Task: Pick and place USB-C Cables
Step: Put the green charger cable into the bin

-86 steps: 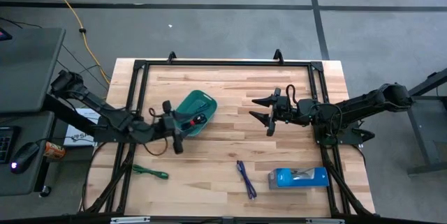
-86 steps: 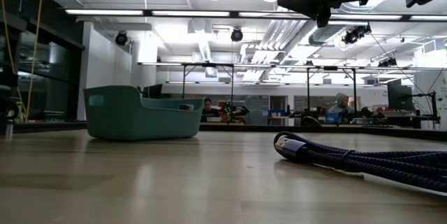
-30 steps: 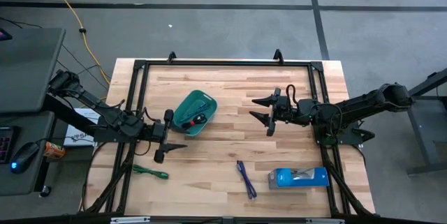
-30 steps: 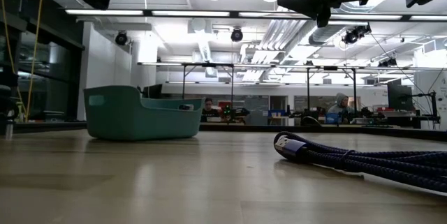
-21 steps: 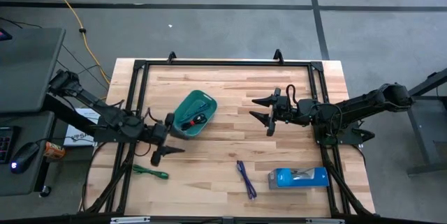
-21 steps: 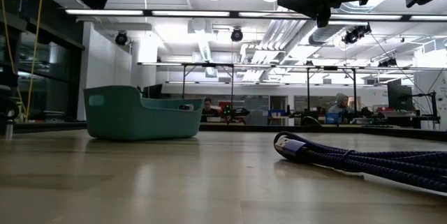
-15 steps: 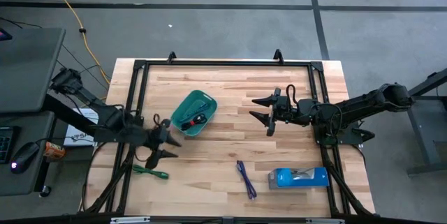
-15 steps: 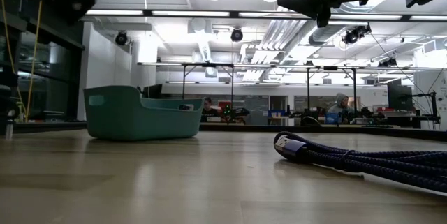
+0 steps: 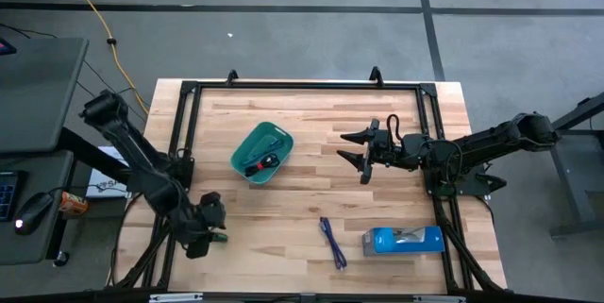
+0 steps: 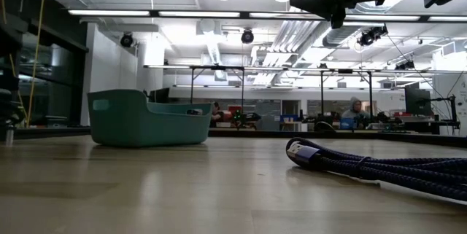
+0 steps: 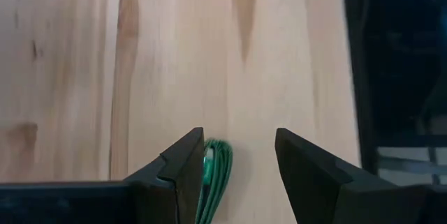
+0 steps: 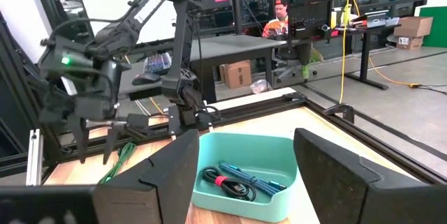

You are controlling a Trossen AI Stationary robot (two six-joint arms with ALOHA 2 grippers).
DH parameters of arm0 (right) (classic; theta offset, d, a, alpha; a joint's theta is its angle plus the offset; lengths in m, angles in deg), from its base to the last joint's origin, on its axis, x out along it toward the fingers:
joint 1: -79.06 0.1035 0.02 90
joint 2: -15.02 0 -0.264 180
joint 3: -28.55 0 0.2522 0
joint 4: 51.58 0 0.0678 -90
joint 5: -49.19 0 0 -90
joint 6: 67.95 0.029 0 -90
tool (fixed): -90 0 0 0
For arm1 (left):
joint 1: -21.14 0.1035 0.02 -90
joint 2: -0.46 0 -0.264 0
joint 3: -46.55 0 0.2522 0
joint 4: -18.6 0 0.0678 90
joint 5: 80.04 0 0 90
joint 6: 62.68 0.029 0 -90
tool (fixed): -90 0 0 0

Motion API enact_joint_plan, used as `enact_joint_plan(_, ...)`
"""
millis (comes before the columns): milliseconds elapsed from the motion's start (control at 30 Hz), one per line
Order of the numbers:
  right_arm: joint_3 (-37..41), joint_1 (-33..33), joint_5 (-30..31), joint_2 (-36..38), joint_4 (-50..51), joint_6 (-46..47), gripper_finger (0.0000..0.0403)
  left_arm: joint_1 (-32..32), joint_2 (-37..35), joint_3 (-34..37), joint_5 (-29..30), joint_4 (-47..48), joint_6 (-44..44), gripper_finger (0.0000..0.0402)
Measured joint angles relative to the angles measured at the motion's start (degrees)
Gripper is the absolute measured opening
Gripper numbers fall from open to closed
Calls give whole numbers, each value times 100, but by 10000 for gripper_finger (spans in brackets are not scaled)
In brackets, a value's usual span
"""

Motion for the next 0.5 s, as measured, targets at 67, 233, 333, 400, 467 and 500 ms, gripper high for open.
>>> enact_joint_plan(67, 0, -2, 2, 0, 0, 0, 227, -92, 188, 0, 2, 10, -173, 157)
enact_joint_plan(233, 0, -1, 2, 0, 2, 2, 227, -356, 499, -36, -1, 327, -556, 156)
enact_joint_plan(333, 0, -1, 2, 0, 11, 2, 227, -502, 688, -211, 214, 947, -686, 156)
enact_joint_plan(400, 1, -1, 2, 0, 17, 4, 227, -587, 811, -338, 390, 1360, -735, 156)
enact_joint_plan(467, 0, -2, 2, 0, 39, 2, 227, -656, 930, -423, 451, 1505, -813, 156)
enact_joint_plan(500, 0, 0, 2, 0, 47, 4, 227, -686, 973, -452, 416, 1500, -855, 156)
